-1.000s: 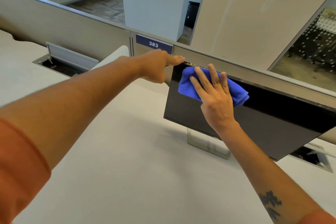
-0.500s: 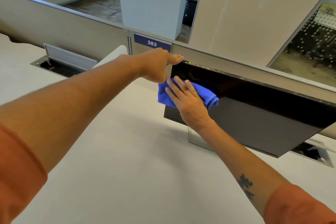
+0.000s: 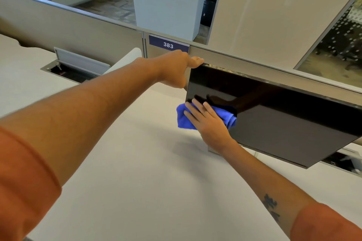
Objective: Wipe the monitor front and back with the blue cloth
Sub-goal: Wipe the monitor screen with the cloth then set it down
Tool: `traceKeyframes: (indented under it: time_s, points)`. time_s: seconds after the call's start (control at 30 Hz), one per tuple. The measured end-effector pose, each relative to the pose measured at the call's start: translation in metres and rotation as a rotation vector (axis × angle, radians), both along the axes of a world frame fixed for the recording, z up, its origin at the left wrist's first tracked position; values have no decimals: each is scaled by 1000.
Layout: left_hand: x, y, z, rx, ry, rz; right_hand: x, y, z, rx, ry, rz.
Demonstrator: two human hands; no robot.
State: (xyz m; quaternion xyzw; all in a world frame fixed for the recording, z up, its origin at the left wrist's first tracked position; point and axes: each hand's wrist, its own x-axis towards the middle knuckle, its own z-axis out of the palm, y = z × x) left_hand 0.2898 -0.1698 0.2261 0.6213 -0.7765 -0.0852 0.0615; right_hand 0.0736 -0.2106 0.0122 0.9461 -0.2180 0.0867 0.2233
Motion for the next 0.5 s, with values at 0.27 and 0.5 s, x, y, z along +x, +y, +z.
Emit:
traceKeyframes:
  time_s: [0.27,0.5]
  points:
    - [0,2,-2,-19,3,18,-4,10,-44,65,279,15]
    - [1,-3,0,29,2,6,-70,10,-59,176,167,-35]
